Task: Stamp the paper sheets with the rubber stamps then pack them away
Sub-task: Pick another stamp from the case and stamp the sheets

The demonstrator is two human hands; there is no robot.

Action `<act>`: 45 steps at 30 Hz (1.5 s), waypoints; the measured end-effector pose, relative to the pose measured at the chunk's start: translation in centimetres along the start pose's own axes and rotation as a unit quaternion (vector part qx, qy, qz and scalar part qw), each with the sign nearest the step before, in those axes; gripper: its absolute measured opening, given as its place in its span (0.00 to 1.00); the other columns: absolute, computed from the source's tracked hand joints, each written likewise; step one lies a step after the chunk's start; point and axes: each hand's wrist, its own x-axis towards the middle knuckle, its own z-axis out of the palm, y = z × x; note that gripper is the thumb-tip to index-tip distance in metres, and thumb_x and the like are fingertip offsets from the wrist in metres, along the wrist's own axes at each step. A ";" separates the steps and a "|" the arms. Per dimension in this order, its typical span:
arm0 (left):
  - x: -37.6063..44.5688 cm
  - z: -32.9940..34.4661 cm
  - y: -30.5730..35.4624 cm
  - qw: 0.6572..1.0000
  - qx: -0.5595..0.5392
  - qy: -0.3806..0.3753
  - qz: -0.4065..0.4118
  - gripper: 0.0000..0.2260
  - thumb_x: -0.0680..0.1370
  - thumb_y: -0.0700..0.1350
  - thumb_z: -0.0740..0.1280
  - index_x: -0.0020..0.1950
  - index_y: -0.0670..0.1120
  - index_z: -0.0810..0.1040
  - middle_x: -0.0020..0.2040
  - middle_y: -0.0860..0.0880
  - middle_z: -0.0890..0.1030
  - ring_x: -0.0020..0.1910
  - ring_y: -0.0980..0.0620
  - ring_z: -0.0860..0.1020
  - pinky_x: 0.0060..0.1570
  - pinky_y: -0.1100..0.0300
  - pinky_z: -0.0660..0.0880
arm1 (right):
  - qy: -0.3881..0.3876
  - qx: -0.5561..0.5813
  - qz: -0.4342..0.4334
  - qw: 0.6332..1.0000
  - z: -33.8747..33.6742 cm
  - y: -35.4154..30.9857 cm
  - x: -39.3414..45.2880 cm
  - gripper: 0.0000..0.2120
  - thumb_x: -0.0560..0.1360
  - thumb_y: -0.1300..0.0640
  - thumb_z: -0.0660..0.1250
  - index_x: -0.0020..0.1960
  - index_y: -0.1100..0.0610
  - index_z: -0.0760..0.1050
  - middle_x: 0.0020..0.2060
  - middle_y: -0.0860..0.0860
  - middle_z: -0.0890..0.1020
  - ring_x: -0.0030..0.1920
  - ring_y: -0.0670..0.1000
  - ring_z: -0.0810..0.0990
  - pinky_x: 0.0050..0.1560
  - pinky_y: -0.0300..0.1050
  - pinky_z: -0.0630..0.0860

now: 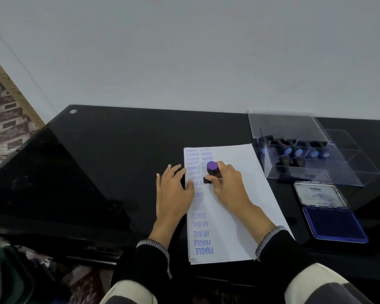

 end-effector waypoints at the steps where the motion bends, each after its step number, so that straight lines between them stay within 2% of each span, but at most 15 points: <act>1: 0.0 0.0 0.0 1.000 0.000 -0.001 0.000 0.21 0.79 0.50 0.63 0.72 0.48 0.70 0.72 0.52 0.68 0.76 0.55 0.56 0.74 0.53 0.42 | 0.002 -0.001 0.002 1.000 0.0 -0.1 -0.1 0.11 0.77 0.56 0.66 0.56 0.59 0.72 0.46 0.52 0.75 0.44 0.49 0.72 0.44 0.35 0.68; 4: 0.0 0.1 0.0 1.000 0.004 0.000 0.002 0.21 0.79 0.50 0.63 0.71 0.48 0.70 0.72 0.53 0.69 0.75 0.55 0.57 0.74 0.53 0.42 | 0.009 0.000 0.009 1.000 0.1 -0.3 -0.5 0.12 0.77 0.56 0.66 0.58 0.59 0.72 0.47 0.50 0.74 0.45 0.47 0.72 0.46 0.34 0.69; 9: 0.0 0.1 -0.1 1.000 0.008 0.003 0.008 0.20 0.79 0.50 0.62 0.71 0.49 0.70 0.71 0.53 0.69 0.75 0.55 0.59 0.74 0.52 0.43 | 0.014 0.005 0.009 1.000 0.0 -0.5 -0.4 0.10 0.77 0.56 0.66 0.56 0.59 0.72 0.46 0.53 0.76 0.44 0.49 0.71 0.44 0.35 0.68; 12: -0.1 0.1 0.1 1.000 0.011 0.002 0.008 0.20 0.79 0.50 0.62 0.71 0.49 0.70 0.71 0.53 0.69 0.74 0.55 0.60 0.75 0.51 0.43 | 0.016 0.003 0.011 1.000 0.0 -0.6 -0.5 0.10 0.77 0.56 0.66 0.55 0.59 0.72 0.44 0.50 0.73 0.43 0.49 0.71 0.43 0.35 0.67; 16: 0.0 0.0 0.1 1.000 0.013 0.001 0.009 0.20 0.80 0.50 0.61 0.71 0.48 0.70 0.71 0.53 0.69 0.74 0.55 0.60 0.75 0.51 0.43 | 0.021 -0.004 0.007 1.000 0.0 -0.5 -0.4 0.10 0.76 0.57 0.67 0.55 0.59 0.72 0.43 0.52 0.74 0.42 0.51 0.72 0.44 0.41 0.72; 21: -0.1 -0.1 0.2 1.000 0.019 -0.001 0.008 0.20 0.80 0.50 0.61 0.71 0.48 0.69 0.71 0.52 0.69 0.74 0.54 0.60 0.75 0.50 0.44 | 0.000 -0.007 0.020 1.000 -0.1 -0.6 -0.1 0.11 0.76 0.56 0.67 0.56 0.59 0.72 0.47 0.55 0.76 0.44 0.51 0.73 0.45 0.37 0.69; 26: 0.0 -0.1 0.2 1.000 0.021 -0.005 0.002 0.20 0.79 0.50 0.62 0.71 0.48 0.70 0.71 0.52 0.69 0.74 0.54 0.61 0.75 0.50 0.44 | -0.022 0.009 0.045 0.999 -0.4 -0.8 0.2 0.11 0.76 0.54 0.67 0.56 0.58 0.73 0.47 0.54 0.79 0.46 0.52 0.76 0.47 0.39 0.73; 28: -0.1 0.0 0.1 1.000 0.024 -0.004 0.003 0.20 0.79 0.51 0.62 0.71 0.48 0.70 0.71 0.53 0.69 0.74 0.55 0.61 0.75 0.49 0.45 | -0.034 0.048 0.071 0.996 -1.3 -1.2 0.4 0.10 0.75 0.55 0.69 0.54 0.58 0.75 0.45 0.52 0.80 0.45 0.51 0.77 0.44 0.32 0.72; 30: 0.0 0.0 0.1 1.000 0.027 -0.003 0.004 0.20 0.79 0.51 0.62 0.71 0.48 0.70 0.71 0.53 0.69 0.73 0.55 0.61 0.75 0.50 0.45 | 0.009 0.123 0.109 0.986 -2.3 -1.3 0.3 0.09 0.75 0.57 0.69 0.53 0.58 0.76 0.43 0.51 0.80 0.44 0.50 0.78 0.40 0.28 0.70; 33: 0.0 0.0 0.1 1.000 0.028 0.000 0.008 0.20 0.79 0.51 0.62 0.70 0.48 0.70 0.70 0.53 0.69 0.73 0.55 0.61 0.74 0.50 0.44 | 0.112 0.234 0.180 0.949 -3.7 -1.1 -0.2 0.05 0.76 0.58 0.67 0.50 0.57 0.76 0.43 0.52 0.81 0.44 0.49 0.79 0.42 0.31 0.70; 36: -0.1 0.0 0.1 1.000 0.027 0.002 0.008 0.19 0.79 0.50 0.62 0.70 0.48 0.71 0.70 0.53 0.70 0.72 0.55 0.62 0.74 0.50 0.44 | 0.154 0.315 0.220 0.910 -4.5 -0.7 -1.2 0.03 0.76 0.58 0.67 0.48 0.56 0.75 0.43 0.53 0.82 0.42 0.45 0.79 0.43 0.33 0.70; 40: -0.2 -0.1 0.3 1.000 0.028 0.005 0.010 0.18 0.79 0.50 0.62 0.69 0.48 0.71 0.69 0.53 0.70 0.72 0.54 0.63 0.74 0.49 0.46 | 0.188 0.353 0.237 0.886 -4.8 0.0 -2.6 0.01 0.76 0.58 0.67 0.46 0.54 0.76 0.44 0.55 0.82 0.45 0.50 0.80 0.44 0.36 0.72; 45: -0.2 -0.1 0.4 1.000 0.017 0.012 0.020 0.14 0.78 0.48 0.63 0.64 0.52 0.71 0.65 0.55 0.72 0.69 0.53 0.66 0.74 0.48 0.48 | 0.197 0.354 0.239 0.883 -4.7 0.7 -3.2 0.03 0.76 0.59 0.68 0.47 0.53 0.75 0.45 0.55 0.82 0.49 0.54 0.81 0.44 0.35 0.72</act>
